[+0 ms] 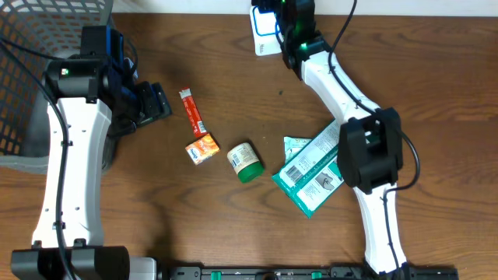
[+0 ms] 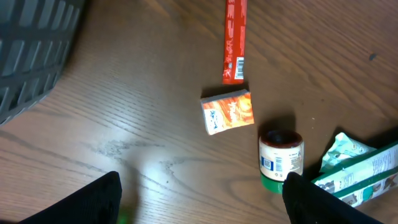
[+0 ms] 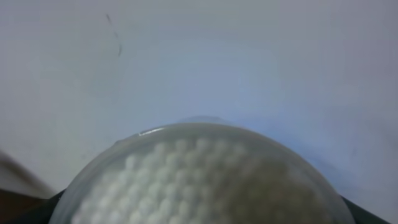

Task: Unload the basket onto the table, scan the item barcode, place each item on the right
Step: 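Lift the cotton swab tub up to the scanner with the right gripper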

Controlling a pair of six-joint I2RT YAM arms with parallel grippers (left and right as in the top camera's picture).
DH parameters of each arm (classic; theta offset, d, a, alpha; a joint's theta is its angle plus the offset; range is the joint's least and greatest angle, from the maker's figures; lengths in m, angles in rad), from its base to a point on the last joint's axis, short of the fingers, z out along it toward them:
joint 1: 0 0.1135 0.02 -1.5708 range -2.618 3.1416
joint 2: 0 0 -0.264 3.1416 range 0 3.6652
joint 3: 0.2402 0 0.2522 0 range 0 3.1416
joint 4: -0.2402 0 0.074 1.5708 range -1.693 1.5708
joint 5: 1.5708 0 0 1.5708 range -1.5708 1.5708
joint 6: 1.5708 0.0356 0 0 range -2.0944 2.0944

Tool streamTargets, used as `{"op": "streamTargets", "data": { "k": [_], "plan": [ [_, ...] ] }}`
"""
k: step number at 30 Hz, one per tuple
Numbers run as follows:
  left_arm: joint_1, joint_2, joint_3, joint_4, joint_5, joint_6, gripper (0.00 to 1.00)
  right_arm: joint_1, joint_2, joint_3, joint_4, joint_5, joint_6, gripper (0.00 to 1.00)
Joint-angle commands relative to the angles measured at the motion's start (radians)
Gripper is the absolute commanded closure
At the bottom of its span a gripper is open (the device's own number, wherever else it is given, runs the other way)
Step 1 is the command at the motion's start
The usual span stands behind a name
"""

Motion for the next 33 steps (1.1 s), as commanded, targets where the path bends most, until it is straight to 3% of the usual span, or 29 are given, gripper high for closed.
{"op": "streamTargets", "data": {
  "k": [1, 14, 33],
  "plan": [
    [0.000, -0.016, 0.011, -0.003, -0.006, 0.010, 0.16, -0.005, 0.043, 0.000, 0.046, 0.012, -0.007, 0.99],
    [0.000, -0.016, 0.011, -0.003, -0.006, 0.010, 0.16, -0.031, 0.113, 0.000, 0.100, -0.016, -0.010, 0.99],
    [0.000, -0.016, 0.011, -0.003, -0.006, 0.010, 0.16, -0.046, 0.117, 0.000, 0.076, -0.157, -0.290, 0.99]
  ]
}}
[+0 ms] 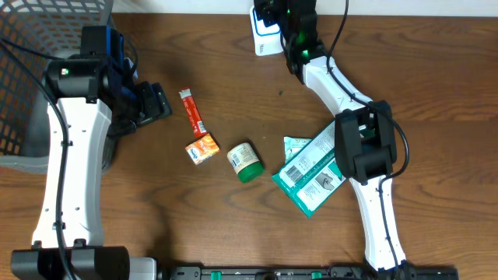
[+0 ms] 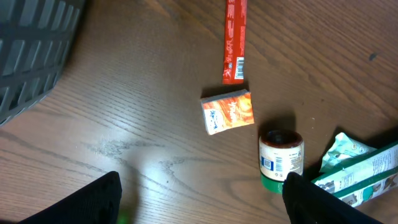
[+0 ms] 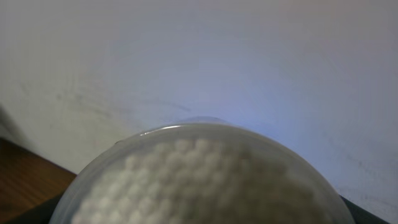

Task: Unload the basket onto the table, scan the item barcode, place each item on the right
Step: 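Lift the cotton swab tub up to the scanner with the right gripper, then carry the tub to the right table edge with the right gripper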

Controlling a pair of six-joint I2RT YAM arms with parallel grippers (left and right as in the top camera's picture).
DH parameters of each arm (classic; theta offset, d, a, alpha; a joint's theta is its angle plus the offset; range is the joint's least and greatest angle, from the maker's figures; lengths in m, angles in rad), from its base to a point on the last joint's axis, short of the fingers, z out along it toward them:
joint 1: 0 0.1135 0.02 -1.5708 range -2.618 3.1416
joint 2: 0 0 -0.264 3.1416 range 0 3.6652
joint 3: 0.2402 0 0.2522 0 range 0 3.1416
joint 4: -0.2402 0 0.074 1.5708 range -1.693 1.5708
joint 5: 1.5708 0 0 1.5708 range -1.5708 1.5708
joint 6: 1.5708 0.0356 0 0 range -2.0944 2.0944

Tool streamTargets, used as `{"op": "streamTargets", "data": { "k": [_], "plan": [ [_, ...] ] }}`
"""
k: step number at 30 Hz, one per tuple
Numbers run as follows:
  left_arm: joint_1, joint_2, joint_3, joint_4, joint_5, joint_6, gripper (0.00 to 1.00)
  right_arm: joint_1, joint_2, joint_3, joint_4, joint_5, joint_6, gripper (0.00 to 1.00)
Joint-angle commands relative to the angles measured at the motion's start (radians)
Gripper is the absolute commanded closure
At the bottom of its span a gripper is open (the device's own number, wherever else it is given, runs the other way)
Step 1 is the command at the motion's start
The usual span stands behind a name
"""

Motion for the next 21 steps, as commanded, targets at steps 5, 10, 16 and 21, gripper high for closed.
{"op": "streamTargets", "data": {
  "k": [5, 10, 16, 21],
  "plan": [
    [0.000, -0.016, 0.011, -0.003, -0.006, 0.010, 0.16, -0.004, 0.012, 0.001, -0.018, -0.016, -0.085, 0.99],
    [0.000, -0.016, 0.011, -0.003, -0.006, 0.010, 0.16, -0.003, 0.009, 0.001, 0.019, -0.042, -0.083, 0.99],
    [0.000, -0.016, 0.011, -0.003, -0.006, 0.010, 0.16, -0.005, -0.114, 0.001, -0.064, -0.046, 0.062, 0.99],
    [0.000, -0.016, 0.011, -0.003, -0.006, 0.010, 0.16, -0.006, -0.312, 0.001, -0.383, -0.044, 0.062, 0.99]
  ]
}}
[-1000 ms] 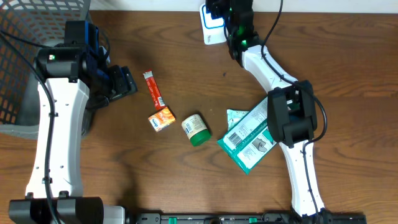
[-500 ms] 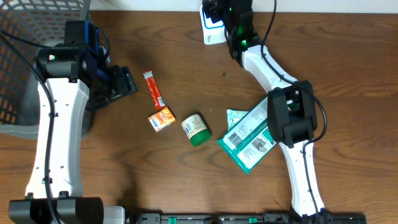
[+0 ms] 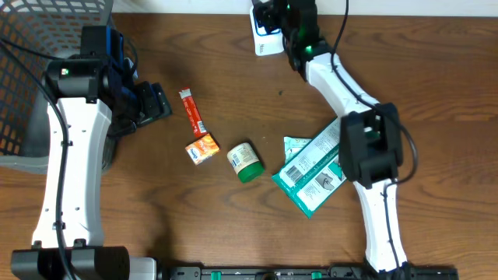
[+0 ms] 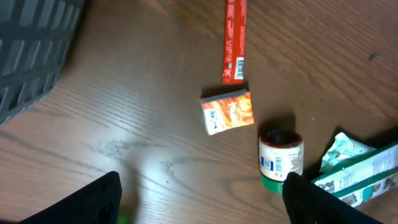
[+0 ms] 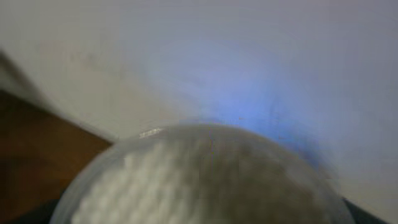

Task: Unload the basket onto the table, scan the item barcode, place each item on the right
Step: 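Carry the tub to the right table edge with the right gripper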

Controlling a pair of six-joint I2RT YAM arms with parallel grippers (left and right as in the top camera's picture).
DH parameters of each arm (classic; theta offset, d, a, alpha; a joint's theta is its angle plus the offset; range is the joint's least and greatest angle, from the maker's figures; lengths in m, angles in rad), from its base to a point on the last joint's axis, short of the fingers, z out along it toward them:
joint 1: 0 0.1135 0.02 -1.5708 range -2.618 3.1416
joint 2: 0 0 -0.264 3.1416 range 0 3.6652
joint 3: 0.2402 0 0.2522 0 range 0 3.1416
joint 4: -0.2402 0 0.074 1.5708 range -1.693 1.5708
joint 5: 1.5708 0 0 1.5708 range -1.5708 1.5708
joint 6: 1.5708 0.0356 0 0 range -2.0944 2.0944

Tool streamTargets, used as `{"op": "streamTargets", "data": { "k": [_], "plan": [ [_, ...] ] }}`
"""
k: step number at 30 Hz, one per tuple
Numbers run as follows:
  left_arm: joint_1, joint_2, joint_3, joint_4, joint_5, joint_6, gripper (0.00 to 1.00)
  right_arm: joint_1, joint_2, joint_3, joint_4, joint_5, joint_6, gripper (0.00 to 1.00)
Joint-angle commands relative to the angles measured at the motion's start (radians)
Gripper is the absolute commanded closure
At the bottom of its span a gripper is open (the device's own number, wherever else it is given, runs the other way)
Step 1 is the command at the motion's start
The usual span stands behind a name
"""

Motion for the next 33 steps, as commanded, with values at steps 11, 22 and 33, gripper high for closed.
{"op": "streamTargets", "data": {
  "k": [11, 22, 33],
  "plan": [
    [0.000, -0.016, 0.011, -0.004, -0.006, 0.009, 0.16, -0.131, -0.557, 0.014, -0.901, 0.077, 0.039, 0.99],
    [0.000, -0.016, 0.011, -0.004, -0.006, 0.010, 0.16, -0.469, -0.472, 0.014, -1.341, 0.108, 0.028, 0.99],
    [0.000, -0.016, 0.011, -0.004, -0.006, 0.010, 0.16, -0.755, -0.165, 0.013, -1.421, 0.108, 0.043, 0.99]
  ]
}}
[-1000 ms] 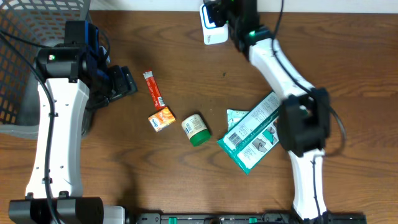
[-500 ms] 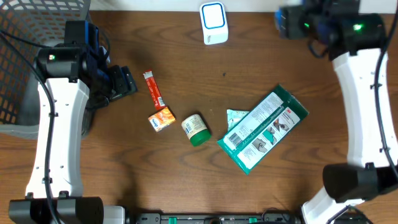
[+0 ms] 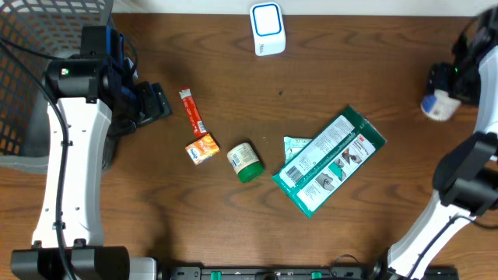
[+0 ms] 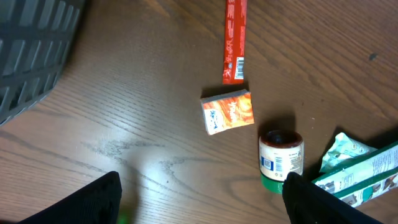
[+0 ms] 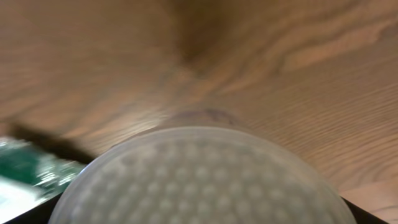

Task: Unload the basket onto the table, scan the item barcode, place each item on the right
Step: 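Carry the tub to the right table edge with the right gripper, then set the tub down at the right edge and open the right gripper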

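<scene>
The white scanner with a blue face (image 3: 267,29) stands at the back middle of the table, uncovered. My right gripper (image 3: 450,87) is far off at the right edge, shut on a round clear-lidded tub of white swabs (image 3: 440,106). That tub (image 5: 199,180) fills the right wrist view over brown wood, and a corner of the green package shows at its left. My left gripper (image 3: 149,105) hangs open by the basket; its two dark fingers (image 4: 93,202) sit wide apart with nothing between them.
A red stick packet (image 3: 192,112), an orange sachet (image 3: 202,148), a green-lidded jar (image 3: 246,162) and a green-and-white package (image 3: 327,161) lie mid-table. A dark wire basket (image 3: 31,70) occupies the far left. The left wrist view shows the jar (image 4: 280,160) and sachet (image 4: 227,112).
My right gripper with the swab tub has moved from the scanner at the back middle to the table's right edge. The scanner now shows in full. The left arm is unmoved.
At all three earlier moments my right gripper held the swab tub right at the scanner, the wrist view facing its white and blue-lit surface, shifting slightly each time. Now the tub is held far right, over wood. The left gripper stayed open by the basket.
</scene>
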Controlling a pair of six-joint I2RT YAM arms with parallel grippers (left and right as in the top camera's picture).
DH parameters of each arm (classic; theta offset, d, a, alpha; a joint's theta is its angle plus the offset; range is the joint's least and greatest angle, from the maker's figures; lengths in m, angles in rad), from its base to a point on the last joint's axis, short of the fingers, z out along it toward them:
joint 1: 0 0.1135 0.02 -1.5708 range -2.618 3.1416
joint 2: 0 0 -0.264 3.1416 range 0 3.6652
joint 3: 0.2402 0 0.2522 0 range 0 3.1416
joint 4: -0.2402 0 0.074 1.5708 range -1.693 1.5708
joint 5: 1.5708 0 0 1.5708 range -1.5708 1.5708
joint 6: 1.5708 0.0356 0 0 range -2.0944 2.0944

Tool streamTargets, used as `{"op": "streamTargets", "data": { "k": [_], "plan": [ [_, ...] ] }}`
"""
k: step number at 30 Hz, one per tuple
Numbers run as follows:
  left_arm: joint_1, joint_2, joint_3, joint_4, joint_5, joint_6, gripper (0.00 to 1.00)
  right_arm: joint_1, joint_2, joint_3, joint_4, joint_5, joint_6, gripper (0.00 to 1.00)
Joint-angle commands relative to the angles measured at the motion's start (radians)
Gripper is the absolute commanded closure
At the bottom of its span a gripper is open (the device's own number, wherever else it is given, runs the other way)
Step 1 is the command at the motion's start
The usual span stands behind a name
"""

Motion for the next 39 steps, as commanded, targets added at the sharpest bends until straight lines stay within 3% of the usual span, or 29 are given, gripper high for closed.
{"op": "streamTargets", "data": {
  "k": [1, 9, 15, 18, 19, 20, 28, 39],
  "plan": [
    [0.000, -0.016, 0.011, -0.003, -0.006, 0.010, 0.16, -0.057, 0.104, -0.001, -0.008, 0.001, 0.016, 0.99],
    [0.000, -0.016, 0.011, -0.003, -0.006, 0.010, 0.16, -0.136, 0.204, -0.001, -0.018, -0.050, 0.016, 0.99],
    [0.000, -0.016, 0.011, -0.003, -0.006, 0.010, 0.16, -0.158, 0.197, -0.001, -0.022, -0.050, 0.015, 0.83],
    [0.000, -0.016, 0.011, -0.003, -0.006, 0.010, 0.16, -0.161, 0.197, -0.001, -0.032, -0.050, 0.015, 0.60],
    [0.000, -0.016, 0.011, -0.003, -0.006, 0.010, 0.16, -0.161, 0.197, 0.000, -0.039, -0.050, 0.015, 0.39],
    [0.000, -0.016, 0.011, -0.003, -0.006, 0.010, 0.16, -0.161, 0.197, 0.001, -0.043, -0.050, 0.016, 0.01],
    [0.000, -0.016, 0.011, -0.003, -0.006, 0.010, 0.16, -0.161, 0.179, 0.036, -0.108, -0.100, 0.043, 0.01],
    [0.000, -0.016, 0.011, -0.003, -0.006, 0.010, 0.16, -0.160, -0.011, 0.098, -0.145, -0.100, 0.045, 0.01]
  ]
}}
